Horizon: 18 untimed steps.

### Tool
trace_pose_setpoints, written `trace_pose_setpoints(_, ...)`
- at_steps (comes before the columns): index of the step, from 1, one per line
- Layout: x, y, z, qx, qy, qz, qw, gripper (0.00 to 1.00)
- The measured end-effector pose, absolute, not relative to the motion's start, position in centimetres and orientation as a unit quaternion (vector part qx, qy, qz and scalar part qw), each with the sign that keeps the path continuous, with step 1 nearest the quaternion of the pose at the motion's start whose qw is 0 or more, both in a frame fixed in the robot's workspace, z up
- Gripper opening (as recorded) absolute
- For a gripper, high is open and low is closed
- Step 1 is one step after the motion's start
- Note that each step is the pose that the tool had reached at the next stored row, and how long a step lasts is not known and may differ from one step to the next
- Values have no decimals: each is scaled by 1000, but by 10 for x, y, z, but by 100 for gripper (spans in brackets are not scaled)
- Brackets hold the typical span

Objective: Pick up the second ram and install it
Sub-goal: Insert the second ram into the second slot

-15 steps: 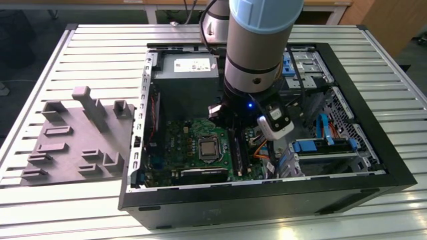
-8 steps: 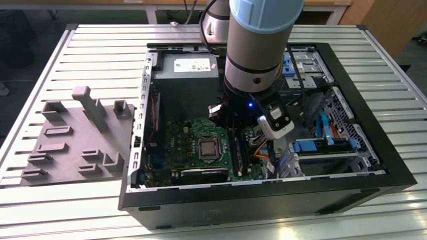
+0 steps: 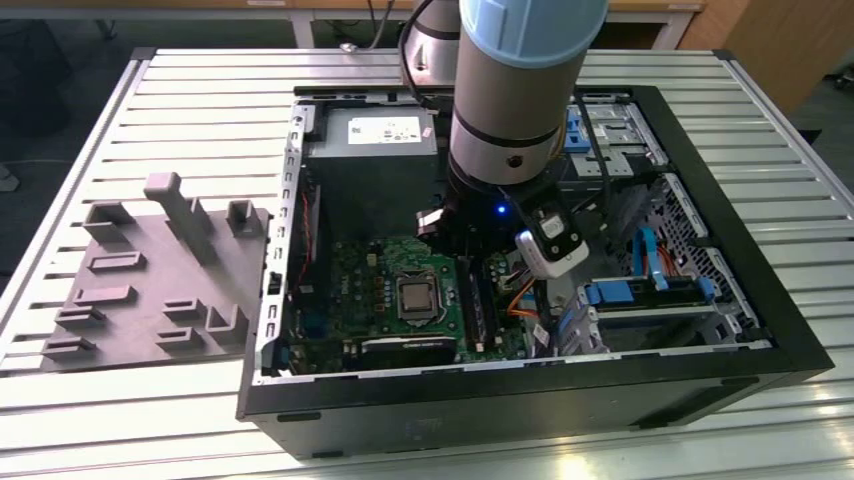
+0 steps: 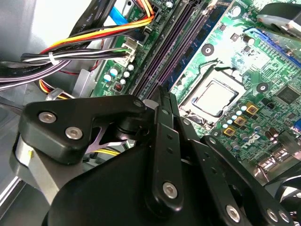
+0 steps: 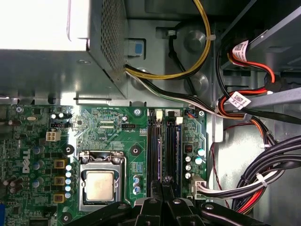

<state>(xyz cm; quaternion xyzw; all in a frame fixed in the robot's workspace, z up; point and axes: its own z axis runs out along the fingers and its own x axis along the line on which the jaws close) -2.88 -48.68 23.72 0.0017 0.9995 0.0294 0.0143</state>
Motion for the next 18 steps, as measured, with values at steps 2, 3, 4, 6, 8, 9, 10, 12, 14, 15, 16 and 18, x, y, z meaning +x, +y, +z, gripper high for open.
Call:
trace_pose_setpoints(2,-29,-486,237,2,999,30,14,12)
trace_pose_setpoints(3,-29,-486,237,2,999,30,14,12)
trace_pose_setpoints(4,-29,-486,237,2,999,30,14,12)
trace_pose_setpoints(6,-29,-485,237,2,999,31,14,12)
trace_pose_setpoints(8,-29,-485,237,2,999,31,14,12)
trace_pose_setpoints(9,-29,-485,237,2,999,31,14,12)
trace_pose_setpoints(10,-29,-485,237,2,999,31,14,12)
trace_pose_setpoints(12,-29,-485,236,2,999,31,14,12)
trace_pose_setpoints(14,-29,-485,236,3,999,31,14,12)
trace_pose_setpoints(15,-29,-485,236,3,999,31,14,12)
trace_pose_setpoints(16,-29,-484,236,4,999,31,14,12)
trace_pose_setpoints(18,-29,-484,235,4,999,31,14,12)
